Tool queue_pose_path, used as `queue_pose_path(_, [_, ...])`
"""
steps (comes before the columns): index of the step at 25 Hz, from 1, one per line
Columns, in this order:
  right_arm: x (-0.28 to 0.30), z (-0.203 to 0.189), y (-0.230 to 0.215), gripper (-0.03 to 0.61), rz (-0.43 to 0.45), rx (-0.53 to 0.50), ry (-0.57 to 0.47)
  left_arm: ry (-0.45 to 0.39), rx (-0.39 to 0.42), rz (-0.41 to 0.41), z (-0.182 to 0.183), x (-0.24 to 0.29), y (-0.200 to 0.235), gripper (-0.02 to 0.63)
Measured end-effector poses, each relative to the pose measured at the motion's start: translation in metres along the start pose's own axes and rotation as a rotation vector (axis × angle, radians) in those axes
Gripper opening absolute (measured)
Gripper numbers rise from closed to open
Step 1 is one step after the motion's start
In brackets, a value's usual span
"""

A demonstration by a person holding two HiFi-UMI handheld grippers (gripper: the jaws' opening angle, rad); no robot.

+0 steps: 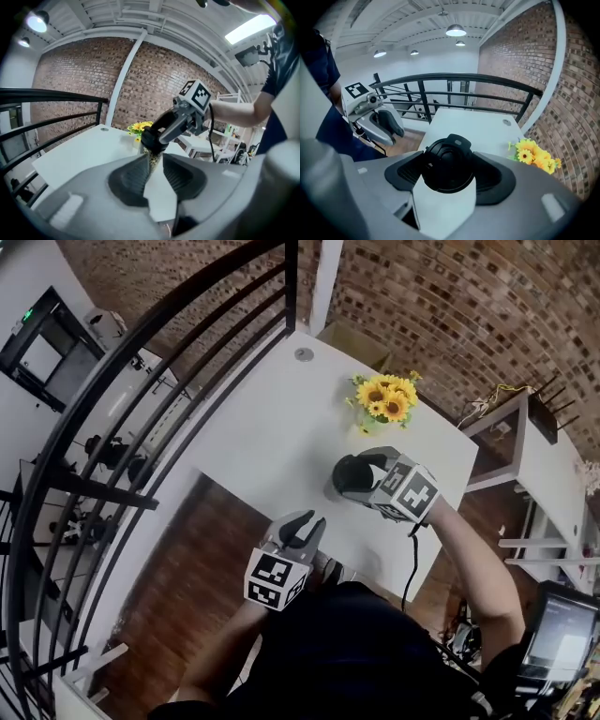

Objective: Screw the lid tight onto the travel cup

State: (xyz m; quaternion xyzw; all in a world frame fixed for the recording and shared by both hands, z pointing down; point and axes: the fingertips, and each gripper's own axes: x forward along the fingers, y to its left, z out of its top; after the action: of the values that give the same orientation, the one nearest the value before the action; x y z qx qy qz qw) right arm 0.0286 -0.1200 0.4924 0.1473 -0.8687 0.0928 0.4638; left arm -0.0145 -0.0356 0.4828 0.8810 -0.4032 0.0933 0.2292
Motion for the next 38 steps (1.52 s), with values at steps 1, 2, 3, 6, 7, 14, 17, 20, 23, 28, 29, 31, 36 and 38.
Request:
queue_pose_path(1, [0.004, -0.002, 0.002, 0.336, 0.008, -0.001, 0.018, 0.001, 0.000, 0.004, -0.001, -0.002, 0.002, 0.093])
queue_pose_path(2, [0.008, -0.003, 0.003, 0.336, 0.016, 0.001, 0.029, 0.004, 0.008, 0.012, -0.003, -0.003, 0.005, 0.097])
queue_pose_path(3, [0.010, -0.003, 0.003, 0.336, 0.024, 0.004, 0.034, 0.011, 0.027, 0.024, -0.006, -0.003, 0.009, 0.103])
queue_pose_path(6, [0.014, -0.002, 0.001, 0.337, 0.053, -0.008, 0.049, 0.055, 0.129, 0.069, -0.017, 0.007, 0.025, 0.162])
queue_pose_path(7, [0.014, -0.001, 0.003, 0.338, 0.062, -0.027, 0.055, 0.074, 0.156, 0.067, -0.020, 0.013, 0.027, 0.194])
queue_pose_path(14, [0.009, 0.011, 0.018, 0.471, 0.112, -0.094, -0.150, 0.218, 0.341, -0.032, -0.054, 0.088, 0.029, 0.377])
queue_pose_path(17, [0.021, -0.003, 0.013, 0.469, 0.091, -0.163, -0.141, 0.177, 0.439, -0.069, -0.053, 0.115, 0.029, 0.394])
queue_pose_path(20, [0.028, -0.002, 0.010, 0.449, 0.094, -0.173, -0.199, 0.149, 0.488, -0.115, -0.050, 0.132, 0.029, 0.393])
queue_pose_path(23, [0.023, 0.001, 0.003, 0.446, 0.023, -0.071, -0.280, 0.141, 0.482, -0.135, -0.046, 0.137, 0.028, 0.383])
queue_pose_path(28, [0.016, -0.005, -0.004, 0.446, -0.330, 0.292, -0.400, 0.077, 0.417, -0.027, -0.048, 0.133, 0.024, 0.380])
queue_pose_path(29, [0.015, -0.008, -0.006, 0.445, -0.401, 0.366, -0.408, 0.061, 0.400, 0.012, -0.049, 0.133, 0.024, 0.380])
queue_pose_path(31, [0.015, -0.014, -0.008, 0.446, -0.489, 0.467, -0.416, 0.039, 0.377, 0.084, -0.050, 0.131, 0.024, 0.377])
queue_pose_path(36, [0.015, -0.016, -0.005, 0.446, -0.398, 0.393, -0.437, 0.060, 0.379, 0.058, -0.056, 0.125, 0.023, 0.364])
queue_pose_path(38, [0.012, -0.012, -0.001, 0.446, -0.294, 0.319, -0.467, 0.075, 0.422, 0.026, -0.056, 0.123, 0.024, 0.364])
